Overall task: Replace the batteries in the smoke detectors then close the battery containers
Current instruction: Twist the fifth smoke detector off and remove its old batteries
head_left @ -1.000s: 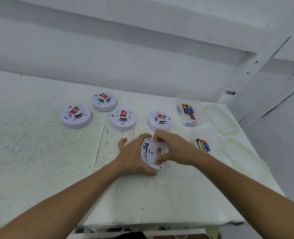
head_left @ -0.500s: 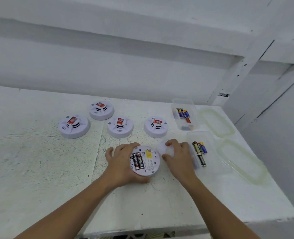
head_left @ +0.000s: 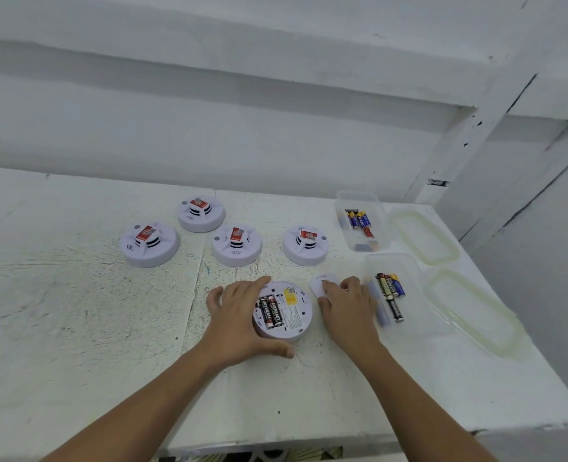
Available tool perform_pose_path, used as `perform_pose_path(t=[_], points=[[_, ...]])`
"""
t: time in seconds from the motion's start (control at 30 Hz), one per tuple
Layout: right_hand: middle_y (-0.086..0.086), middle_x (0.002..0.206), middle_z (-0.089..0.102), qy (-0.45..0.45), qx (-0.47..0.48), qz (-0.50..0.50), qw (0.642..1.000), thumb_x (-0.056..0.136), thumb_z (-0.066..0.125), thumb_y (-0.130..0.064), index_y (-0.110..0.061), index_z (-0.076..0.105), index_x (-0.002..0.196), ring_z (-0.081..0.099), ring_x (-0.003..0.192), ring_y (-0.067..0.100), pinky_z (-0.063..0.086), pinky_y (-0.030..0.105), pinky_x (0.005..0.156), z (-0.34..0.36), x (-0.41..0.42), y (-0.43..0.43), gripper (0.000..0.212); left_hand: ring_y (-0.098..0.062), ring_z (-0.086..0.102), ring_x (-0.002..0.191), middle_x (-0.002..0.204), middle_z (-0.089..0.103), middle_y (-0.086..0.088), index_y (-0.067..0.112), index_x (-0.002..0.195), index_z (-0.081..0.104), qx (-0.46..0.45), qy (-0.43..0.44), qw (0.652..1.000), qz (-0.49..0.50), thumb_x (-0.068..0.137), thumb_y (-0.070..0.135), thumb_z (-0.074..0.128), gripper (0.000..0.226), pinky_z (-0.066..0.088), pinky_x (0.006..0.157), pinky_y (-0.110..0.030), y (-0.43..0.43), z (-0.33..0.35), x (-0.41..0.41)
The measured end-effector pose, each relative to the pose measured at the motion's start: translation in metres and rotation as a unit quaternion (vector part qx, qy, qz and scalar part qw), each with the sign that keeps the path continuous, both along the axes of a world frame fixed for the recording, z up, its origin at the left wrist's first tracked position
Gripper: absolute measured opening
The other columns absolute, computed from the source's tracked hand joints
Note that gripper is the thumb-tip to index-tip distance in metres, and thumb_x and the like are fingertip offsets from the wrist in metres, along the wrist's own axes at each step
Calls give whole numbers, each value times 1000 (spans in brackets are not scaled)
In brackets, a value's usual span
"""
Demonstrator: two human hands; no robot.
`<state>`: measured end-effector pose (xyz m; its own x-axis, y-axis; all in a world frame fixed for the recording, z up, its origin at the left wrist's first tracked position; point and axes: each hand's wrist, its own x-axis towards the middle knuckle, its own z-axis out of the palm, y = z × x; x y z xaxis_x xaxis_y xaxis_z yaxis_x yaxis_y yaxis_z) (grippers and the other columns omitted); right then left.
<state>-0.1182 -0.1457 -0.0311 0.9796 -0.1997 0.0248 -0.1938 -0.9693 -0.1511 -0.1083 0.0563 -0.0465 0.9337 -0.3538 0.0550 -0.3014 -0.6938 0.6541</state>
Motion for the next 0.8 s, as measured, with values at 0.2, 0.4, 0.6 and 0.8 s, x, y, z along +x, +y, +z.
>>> perform_pose_path(t=[0.2, 0.4, 0.6, 0.8], points=[[6, 126, 46, 10, 87, -25, 996, 94, 47, -32, -24, 50, 132, 43, 117, 24, 34, 34, 94, 12, 6, -3, 39, 38, -5, 105, 119, 34, 33, 35, 140, 31, -90, 40, 995, -5, 40, 76, 68, 114, 7, 110, -33, 6, 6, -3], [0, 98, 59, -63, 263, 64, 961, 91, 56, -18, -17, 63, 100, 54, 84, 8, 45, 17, 75, 36, 5, 20, 11, 35, 0, 110, 127, 45, 20, 35, 143, 30, -88, 34, 995, -11, 45, 75, 71, 113, 10, 110, -32, 8, 0, -3], [0, 91, 58, -11, 225, 173, 959, 91, 54, -17, -13, 65, 95, 49, 82, 8, 35, 14, 66, 32, 3, 49, 12, 20, 27, 117, 121, 51, 27, 37, 138, 39, -89, 6, 996, -1, 42, 79, 72, 110, 15, 110, -35, 7, -10, -1], [2, 93, 55, -19, 188, 188, 964, 92, 51, -15, -10, 61, 97, 49, 84, 12, 40, 22, 72, 28, 6, 55, 12, 15, 35, 115, 120, 54, 23, 35, 137, 42, -90, -12, 996, 9, 43, 77, 72, 107, 16, 110, -38, 8, -13, 1]])
